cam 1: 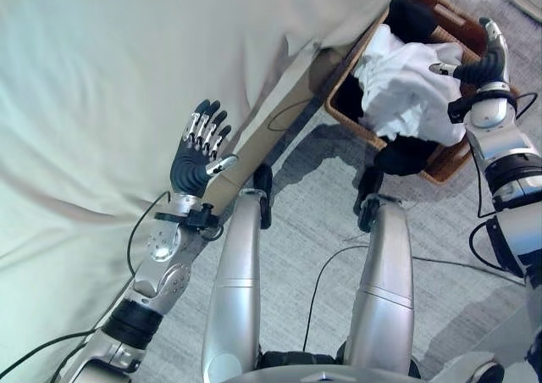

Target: Pick up clothes into the bucket

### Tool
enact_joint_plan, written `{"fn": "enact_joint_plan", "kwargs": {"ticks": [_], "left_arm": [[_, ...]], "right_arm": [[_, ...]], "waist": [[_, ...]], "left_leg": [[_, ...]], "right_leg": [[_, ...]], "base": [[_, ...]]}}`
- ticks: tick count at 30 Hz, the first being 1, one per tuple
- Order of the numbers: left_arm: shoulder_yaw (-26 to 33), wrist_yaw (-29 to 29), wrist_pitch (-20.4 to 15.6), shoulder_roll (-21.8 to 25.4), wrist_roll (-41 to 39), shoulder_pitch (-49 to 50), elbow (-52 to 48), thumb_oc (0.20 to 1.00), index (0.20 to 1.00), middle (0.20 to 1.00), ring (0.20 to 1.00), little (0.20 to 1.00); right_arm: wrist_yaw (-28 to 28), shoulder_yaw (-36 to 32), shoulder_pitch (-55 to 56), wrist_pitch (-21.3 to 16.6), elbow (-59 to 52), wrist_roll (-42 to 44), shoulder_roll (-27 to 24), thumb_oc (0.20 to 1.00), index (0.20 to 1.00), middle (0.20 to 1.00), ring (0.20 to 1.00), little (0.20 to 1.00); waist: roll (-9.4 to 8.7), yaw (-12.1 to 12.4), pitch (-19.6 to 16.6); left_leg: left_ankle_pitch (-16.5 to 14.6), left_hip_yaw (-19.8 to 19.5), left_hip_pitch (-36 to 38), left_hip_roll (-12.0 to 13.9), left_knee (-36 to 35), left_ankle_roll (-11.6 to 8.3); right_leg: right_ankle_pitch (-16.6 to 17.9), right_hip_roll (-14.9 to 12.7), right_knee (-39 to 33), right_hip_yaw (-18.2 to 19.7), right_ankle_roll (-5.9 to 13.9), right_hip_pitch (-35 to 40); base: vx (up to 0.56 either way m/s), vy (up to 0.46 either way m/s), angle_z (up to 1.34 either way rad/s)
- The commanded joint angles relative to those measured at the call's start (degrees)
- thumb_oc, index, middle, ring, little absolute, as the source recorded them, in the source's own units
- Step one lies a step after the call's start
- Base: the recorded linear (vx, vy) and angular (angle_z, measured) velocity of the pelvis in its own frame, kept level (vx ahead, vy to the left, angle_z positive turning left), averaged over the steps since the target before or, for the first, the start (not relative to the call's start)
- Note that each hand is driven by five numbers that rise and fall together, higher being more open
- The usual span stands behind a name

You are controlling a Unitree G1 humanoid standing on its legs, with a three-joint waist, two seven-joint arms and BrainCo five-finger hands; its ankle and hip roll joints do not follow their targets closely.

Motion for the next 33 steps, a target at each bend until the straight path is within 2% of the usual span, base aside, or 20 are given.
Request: {"fn": "enact_joint_plan", "kwargs": {"ticks": [1,2,3,4,5,7,8,9,11,12,14,17,19,21,23,25,29,33], "left_arm": [[3.47,-2.47,-3.12,-1.31,-0.93,1.71,1.32,1.0,1.0,1.0,1.0,1.0],[3.66,-3.04,-3.07,-1.44,-1.03,1.62,2.32,1.0,1.0,1.0,1.0,1.0],[3.74,-3.44,-3.03,-1.62,-1.1,1.17,4.42,1.0,1.0,1.0,1.0,1.0],[3.67,-3.46,-3.04,-1.61,-1.14,1.24,4.49,1.0,1.0,1.0,1.0,1.0],[4.71,-3.93,-2.76,-1.64,-0.12,1.33,5.64,1.0,1.0,1.0,1.0,1.0],[5.28,-3.96,-2.87,-1.67,1.74,1.59,7.36,1.0,1.0,1.0,1.0,1.0],[5.22,-3.94,-2.88,-1.63,1.75,1.61,7.36,1.0,1.0,1.0,1.0,1.0],[5.74,-4.48,-2.41,-2.35,2.23,2.18,9.1,1.0,1.0,1.0,1.0,1.0],[5.74,-4.77,-1.91,-3.27,2.96,2.62,10.88,1.0,1.0,1.0,1.0,1.0],[5.69,-4.76,-1.91,-3.24,2.97,2.65,10.86,1.0,1.0,1.0,1.0,1.0],[6.31,-5.44,-1.31,-4.62,4.49,4.17,11.76,1.0,1.0,1.0,1.0,1.0],[6.76,-5.67,-0.9,-5.16,5.82,4.96,12.59,1.0,1.0,1.0,1.0,1.0],[7.28,-5.44,-0.35,-5.58,8.67,6.82,13.69,1.0,1.0,1.0,1.0,1.0],[7.86,-5.11,0.03,-5.85,11.69,8.23,14.69,1.0,1.0,1.0,1.0,1.0],[8.1,-4.91,0.19,-6.32,12.54,8.82,15.74,1.0,1.0,1.0,1.0,1.0],[9.38,-4.59,0.83,-7.43,13.64,10.95,17.37,1.0,1.0,1.0,1.0,1.0],[10.69,-3.8,1.02,-7.91,16.62,13.86,18.64,1.0,1.0,1.0,1.0,1.0],[12.54,-4.29,1.97,-10.54,17.0,18.24,19.2,1.0,1.0,1.0,1.0,1.0]], "right_arm": [[1.37,-2.42,5.8,-4.57,-3.65,5.12,-1.6,1.0,1.0,1.0,1.0,1.0],[2.03,-3.22,7.51,-4.86,-4.36,5.76,-1.55,1.0,1.0,1.0,1.0,1.0],[2.91,-4.21,9.7,-5.31,-5.88,6.5,-0.83,1.0,1.0,1.0,1.0,1.0],[2.9,-4.24,9.87,-5.28,-5.92,6.48,-0.8,1.0,1.0,1.0,1.0,1.0],[3.23,-6.23,14.54,-6.01,-10.12,6.7,0.05,1.0,1.0,1.0,1.0,1.0],[3.84,-8.47,20.36,-6.81,-14.25,6.54,2.21,1.0,1.0,1.0,1.0,1.0],[3.8,-8.58,20.51,-6.76,-14.37,6.49,2.23,1.0,1.0,1.0,1.0,1.0],[4.52,-10.52,26.39,-7.32,-19.9,6.0,4.83,1.0,1.0,1.0,1.0,1.0],[5.07,-12.31,32.32,-7.86,-24.33,5.33,7.84,1.0,1.0,1.0,1.0,1.0],[5.04,-12.39,32.44,-7.81,-24.43,5.28,7.86,1.0,1.0,1.0,1.0,1.0],[5.76,-13.57,39.96,-7.71,-30.64,1.74,12.08,1.0,1.0,1.0,1.0,1.0],[6.27,-14.54,44.49,-7.83,-34.02,0.19,14.58,1.0,1.0,1.0,1.0,1.0],[6.9,-14.55,49.38,-7.59,-34.89,-0.73,19.11,1.0,1.0,1.0,1.0,1.0],[7.85,-13.04,52.53,-6.85,-37.63,-4.92,20.06,1.0,1.0,1.0,1.0,1.0],[8.43,-13.24,54.05,-6.84,-37.52,-4.22,21.33,1.0,1.0,1.0,1.0,1.0],[10.09,-12.81,58.28,-6.28,-40.0,-3.63,23.93,1.0,1.0,1.0,1.0,1.0],[11.99,-11.63,62.51,-5.74,-40.65,-2.32,26.44,1.0,1.0,1.0,1.0,1.0],[14.59,-9.48,67.58,-5.09,-41.96,-2.28,28.5,1.0,1.0,1.0,1.0,1.0]], "waist": [[1.03,-1.16,-4.86],[0.85,-1.2,-4.96],[0.48,-1.51,-5.02],[0.59,-1.33,-4.99],[0.22,-1.66,-5.26],[-0.26,-1.69,-5.8],[-0.27,-1.68,-5.64],[-0.93,-1.78,-6.62],[-1.55,-1.81,-7.74],[-1.54,-1.81,-7.62],[-2.38,-1.61,-9.81],[-3.03,-1.62,-11.75],[-3.21,-1.22,-14.76],[-3.18,-0.91,-16.39],[-3.19,-0.82,-17.13],[-3.28,-0.92,-19.36],[-3.52,-1.28,-21.38],[-3.79,-0.67,-24.38]], "left_leg": [[0.31,0.42,7.23,-1.3,-6.11,0.38],[1.16,0.23,9.76,-1.31,-8.79,0.18],[4.45,0.42,11.95,-1.54,-12.55,0.23],[2.6,0.04,12.99,-1.32,-12.22,-0.11],[5.99,-0.02,16.94,-1.63,-17.2,0.04],[7.71,-0.69,22.4,-1.45,-22.09,-0.31],[7.79,-0.72,22.73,-1.46,-22.29,-0.32],[9.14,-1.41,27.71,-0.91,-26.99,-0.66],[10.69,-2.26,32.45,-0.2,-31.25,-1.14],[10.76,-2.3,32.7,-0.2,-31.41,-1.15],[12.54,-3.39,39.2,0.91,-37.66,-1.54],[14.39,-4.15,42.96,1.65,-42.4,-2.05],[16.28,-4.6,48.17,2.08,-47.94,-1.82],[17.03,-4.68,51.2,2.21,-50.29,-1.89],[17.41,-4.71,52.68,2.08,-51.5,-1.96],[18.1,-5.02,55.85,2.29,-53.76,-2.5],[17.75,-4.76,58.33,2.4,-54.6,-2.64],[16.81,-3.41,60.99,2.52,-54.9,-2.7]], "right_leg": [[3.53,2.74,-10.89,-3.07,-0.07,9.74],[4.28,2.83,-13.36,-3.7,0.06,12.28],[7.44,2.63,-17.6,-4.34,0.03,14.82],[5.67,2.95,-16.86,-4.15,0.44,15.61],[8.71,2.87,-22.06,-5.31,0.32,19.79],[10.15,2.83,-26.8,-6.58,0.69,25.72],[10.21,2.83,-26.99,-6.64,0.68,26.06],[11.41,2.76,-31.28,-7.95,1.12,31.1],[12.91,2.73,-35.74,-9.43,1.62,36.76],[12.96,2.74,-35.89,-9.5,1.61,37.04],[14.09,2.94,-41.05,-11.69,2.14,43.71],[15.12,3.28,-44.31,-13.15,2.68,47.45],[15.48,3.83,-46.3,-13.71,3.2,51.38],[15.02,4.02,-46.7,-14.3,3.42,53.87],[14.85,4.06,-46.83,-14.73,3.46,55.15],[14.14,3.98,-47.34,-15.82,3.83,58.43],[14.04,3.96,-48.66,-16.37,4.04,61.34],[15.49,4.21,-53.14,-16.8,4.35,65.0]], "base": [[0.0,-0.055,0.01],[-0.06,-0.04,0.03],[0.02,-0.028,0.04],[-0.03,-0.032,0.08],[0.07,-0.063,0.09],[0.04,-0.064,0.14],[0.12,-0.082,0.14],[0.13,-0.09,0.07],[0.13,-0.098,0.13],[0.13,-0.098,0.14],[0.14,-0.079,0.03],[0.14,-0.039,0.2],[0.17,0.026,0.18],[0.12,0.031,0.1],[0.07,0.018,0.08],[0.08,0.018,0.16],[0.06,0.01,0.17],[0.03,0.012,0.04]]}}
